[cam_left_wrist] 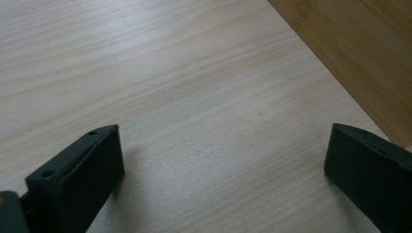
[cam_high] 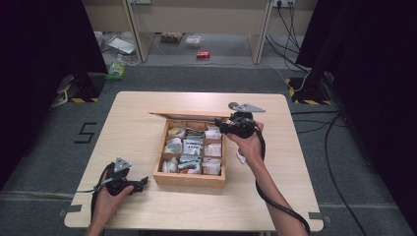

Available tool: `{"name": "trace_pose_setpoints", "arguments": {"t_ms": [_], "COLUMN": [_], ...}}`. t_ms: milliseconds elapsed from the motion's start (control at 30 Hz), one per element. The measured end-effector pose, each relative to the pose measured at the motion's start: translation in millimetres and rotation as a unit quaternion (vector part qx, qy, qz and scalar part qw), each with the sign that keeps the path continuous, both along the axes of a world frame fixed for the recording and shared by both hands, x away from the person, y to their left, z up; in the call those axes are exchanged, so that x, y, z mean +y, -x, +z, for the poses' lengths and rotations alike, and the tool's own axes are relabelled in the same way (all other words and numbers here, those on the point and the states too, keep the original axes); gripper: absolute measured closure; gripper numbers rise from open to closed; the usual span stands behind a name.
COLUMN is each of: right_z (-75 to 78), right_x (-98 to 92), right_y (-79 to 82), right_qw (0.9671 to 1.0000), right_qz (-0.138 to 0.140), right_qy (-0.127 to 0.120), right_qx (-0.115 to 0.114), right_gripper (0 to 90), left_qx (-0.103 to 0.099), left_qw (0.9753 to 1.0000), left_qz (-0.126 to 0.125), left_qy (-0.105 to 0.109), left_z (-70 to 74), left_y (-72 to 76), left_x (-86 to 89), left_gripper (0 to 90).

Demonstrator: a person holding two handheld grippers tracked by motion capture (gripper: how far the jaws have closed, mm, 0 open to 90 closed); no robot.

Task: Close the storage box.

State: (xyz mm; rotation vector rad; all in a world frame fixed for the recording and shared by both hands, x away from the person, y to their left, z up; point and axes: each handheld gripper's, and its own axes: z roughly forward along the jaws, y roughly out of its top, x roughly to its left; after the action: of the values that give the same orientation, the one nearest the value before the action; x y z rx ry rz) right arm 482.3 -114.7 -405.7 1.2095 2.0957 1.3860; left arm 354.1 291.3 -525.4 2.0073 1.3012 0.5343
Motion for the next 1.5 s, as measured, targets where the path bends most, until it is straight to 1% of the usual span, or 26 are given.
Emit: {"name": "trace_pose_setpoints", "arguments": {"t_ms": [100,267,467,633,733,900,1100,1300,1500], "right_z": [-1.9,-3.7,-5.1,-6.2,-5.4,-4.0,-6.9,-9.7,-9.3], "right_x": [-1.4,-4.8,-5.7,-6.0,-5.4,-4.6,-4.6,-6.2,-12.1], "right_y": [3.7,9.0,14.7,21.0,25.7,33.5,42.6,47.6,54.0], "right_qw": [1.0,0.9998,0.9997,0.9996,0.9997,0.9997,0.9996,0.9995,0.9987], "right_qz": [0.005,0.013,0.019,0.021,0.019,0.019,0.022,0.03,0.047], "right_qy": [-0.002,-0.013,-0.012,-0.014,-0.013,-0.009,-0.002,0.002,-0.018], "right_qx": [0.004,0.0,-0.009,-0.008,-0.005,-0.012,-0.016,-0.014,-0.006], "right_gripper": [38.7,38.8,38.4,37.8,37.4,36.9,36.8,36.4,36.9], "left_qx": [0.0,0.001,0.001,0.001,0.001,0.001,0.0,0.001,0.001], "left_qw": [1.0,1.0,1.0,1.0,1.0,1.0,1.0,1.0,1.0], "left_qz": [0.0,0.0,0.0,0.0,0.0,0.0,0.0,-0.001,-0.001], "left_qy": [0.0,0.0,0.0,0.0,0.0,0.0,0.0,-0.001,-0.001], "left_z": [0.1,0.2,0.1,0.2,0.2,0.1,0.1,0.1,0.1], "left_y": [0.0,0.0,0.0,0.0,0.0,0.0,0.0,0.0,0.0], "left_x": [0.1,0.1,0.1,0.1,0.1,0.1,0.0,0.1,0.2], "left_gripper": [0.0,0.0,0.0,0.0,0.0,0.0,0.0,0.0,0.0]}}
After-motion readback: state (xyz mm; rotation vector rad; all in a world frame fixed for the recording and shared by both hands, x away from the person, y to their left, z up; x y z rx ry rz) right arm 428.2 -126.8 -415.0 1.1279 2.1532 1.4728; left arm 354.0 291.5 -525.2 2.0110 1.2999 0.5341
